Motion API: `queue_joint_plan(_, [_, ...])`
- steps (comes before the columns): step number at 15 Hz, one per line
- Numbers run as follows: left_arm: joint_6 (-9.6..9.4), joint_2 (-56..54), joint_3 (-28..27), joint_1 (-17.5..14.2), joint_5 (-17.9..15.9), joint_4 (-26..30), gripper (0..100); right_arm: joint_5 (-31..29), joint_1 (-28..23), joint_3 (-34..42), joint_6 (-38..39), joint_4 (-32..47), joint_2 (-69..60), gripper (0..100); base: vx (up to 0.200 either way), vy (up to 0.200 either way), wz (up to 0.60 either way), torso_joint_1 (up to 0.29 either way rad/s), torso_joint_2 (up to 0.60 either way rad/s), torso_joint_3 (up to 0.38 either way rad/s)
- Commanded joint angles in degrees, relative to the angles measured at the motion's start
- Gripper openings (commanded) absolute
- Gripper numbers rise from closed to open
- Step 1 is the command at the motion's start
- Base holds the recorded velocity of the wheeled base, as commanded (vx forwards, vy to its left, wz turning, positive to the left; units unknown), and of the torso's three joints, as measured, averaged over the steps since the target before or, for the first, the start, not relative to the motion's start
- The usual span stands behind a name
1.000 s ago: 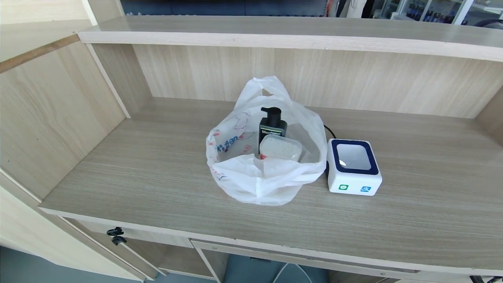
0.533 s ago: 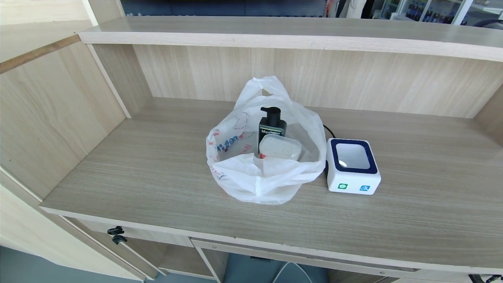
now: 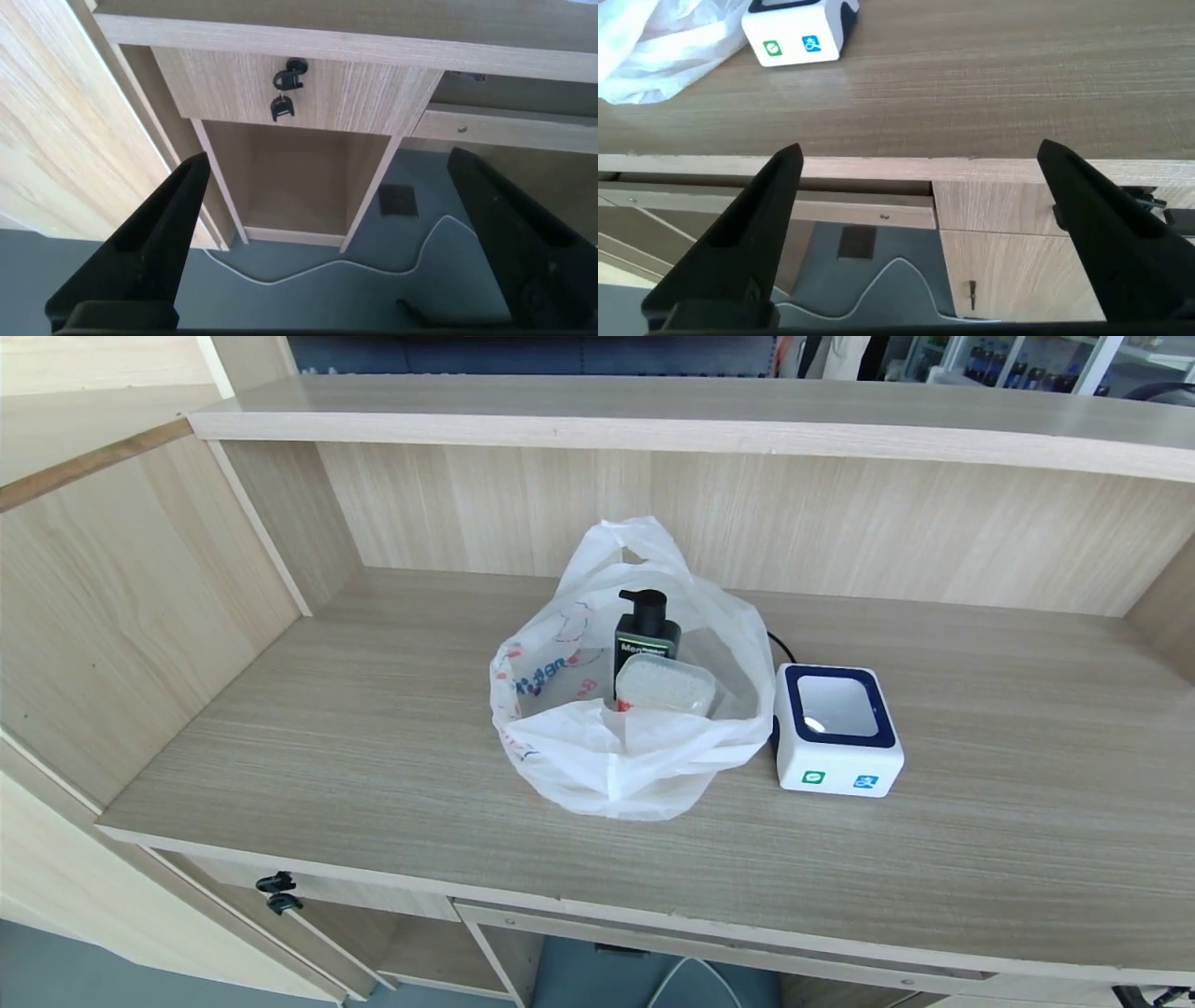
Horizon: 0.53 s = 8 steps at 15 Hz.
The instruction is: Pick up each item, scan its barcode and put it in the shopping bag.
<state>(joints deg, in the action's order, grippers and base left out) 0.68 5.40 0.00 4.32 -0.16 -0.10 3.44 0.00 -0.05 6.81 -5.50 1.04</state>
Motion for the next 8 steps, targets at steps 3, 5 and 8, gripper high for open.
queue_joint_plan(3, [0.02, 0.05, 0.00, -0.01, -0.02, -0.08, 100, -0.01, 0.26, 0.05, -0.05, 0.05, -1.04, 100, 0.000, 0.000, 0.00, 0.000, 0.00, 0.000])
queue_joint_plan(5, [0.02, 0.05, 0.00, -0.01, -0.02, 0.01, 100, 0.08, 0.26, 0.05, -0.05, 0.05, -1.04, 100, 0.000, 0.000, 0.00, 0.000, 0.00, 0.000])
queue_joint_plan(8, [0.02, 0.05, 0.00, -0.01, -0.02, 0.01, 100, 0.08, 0.26, 0.05, -0.13, 0.05, -1.04, 100, 0.000, 0.000, 0.00, 0.000, 0.00, 0.000])
